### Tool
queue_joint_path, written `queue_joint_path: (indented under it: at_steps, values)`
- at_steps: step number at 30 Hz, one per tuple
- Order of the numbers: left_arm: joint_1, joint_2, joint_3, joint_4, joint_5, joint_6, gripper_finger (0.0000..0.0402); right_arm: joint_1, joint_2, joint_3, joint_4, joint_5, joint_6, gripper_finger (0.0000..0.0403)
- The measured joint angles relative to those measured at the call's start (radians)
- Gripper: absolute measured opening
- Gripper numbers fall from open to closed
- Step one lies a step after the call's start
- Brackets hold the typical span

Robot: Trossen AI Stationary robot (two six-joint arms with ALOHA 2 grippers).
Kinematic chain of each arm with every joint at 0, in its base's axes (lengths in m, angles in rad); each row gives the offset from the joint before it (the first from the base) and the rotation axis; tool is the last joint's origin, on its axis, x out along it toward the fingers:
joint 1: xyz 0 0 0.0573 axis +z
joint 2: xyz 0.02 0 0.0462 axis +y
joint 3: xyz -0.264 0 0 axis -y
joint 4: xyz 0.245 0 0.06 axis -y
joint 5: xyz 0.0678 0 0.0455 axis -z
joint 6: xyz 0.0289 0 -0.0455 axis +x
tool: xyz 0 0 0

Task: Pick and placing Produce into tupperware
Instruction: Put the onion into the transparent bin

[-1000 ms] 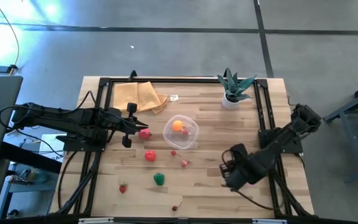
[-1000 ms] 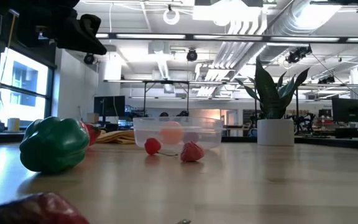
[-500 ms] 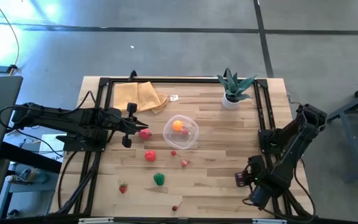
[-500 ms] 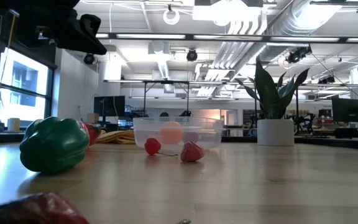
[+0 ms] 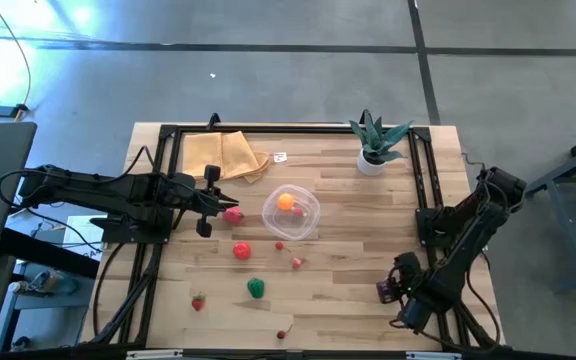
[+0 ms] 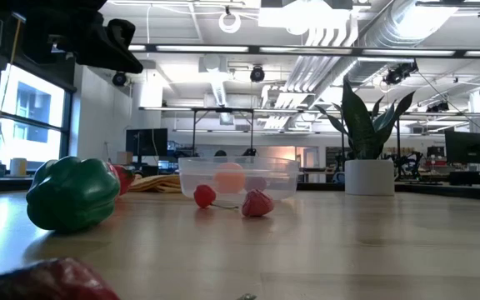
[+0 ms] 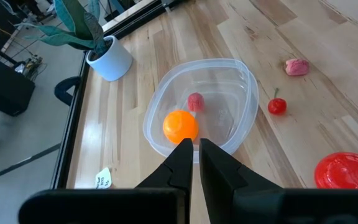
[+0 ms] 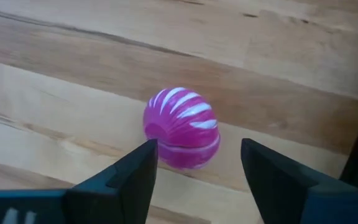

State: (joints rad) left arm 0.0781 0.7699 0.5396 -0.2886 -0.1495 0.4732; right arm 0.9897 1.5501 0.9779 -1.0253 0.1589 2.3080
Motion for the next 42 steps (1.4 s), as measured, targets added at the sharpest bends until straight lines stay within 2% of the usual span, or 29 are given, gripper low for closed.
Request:
queue_joint_path:
  at_steps: [11, 15, 28, 42]
  values:
    - [0.000, 0.000, 0.000, 0.000, 0.000, 0.000, 0.0019, 0.000, 0.000, -0.007, -0.012, 0.041, -0.074, 0.0358]
    - [0.000, 0.000, 0.000, 0.000, 0.000, 0.000, 0.0019, 0.000, 0.002, -0.007, 0.000, 0.040, -0.091, 0.0394]
    - [0.000, 0.000, 0.000, 0.000, 0.000, 0.000, 0.0019, -0.003, 0.092, -0.007, 0.067, 0.031, -0.084, 0.0399]
    - [0.000, 0.000, 0.000, 0.000, 0.000, 0.000, 0.0019, -0.071, 0.157, -0.007, 0.096, 0.002, -0.154, 0.0399]
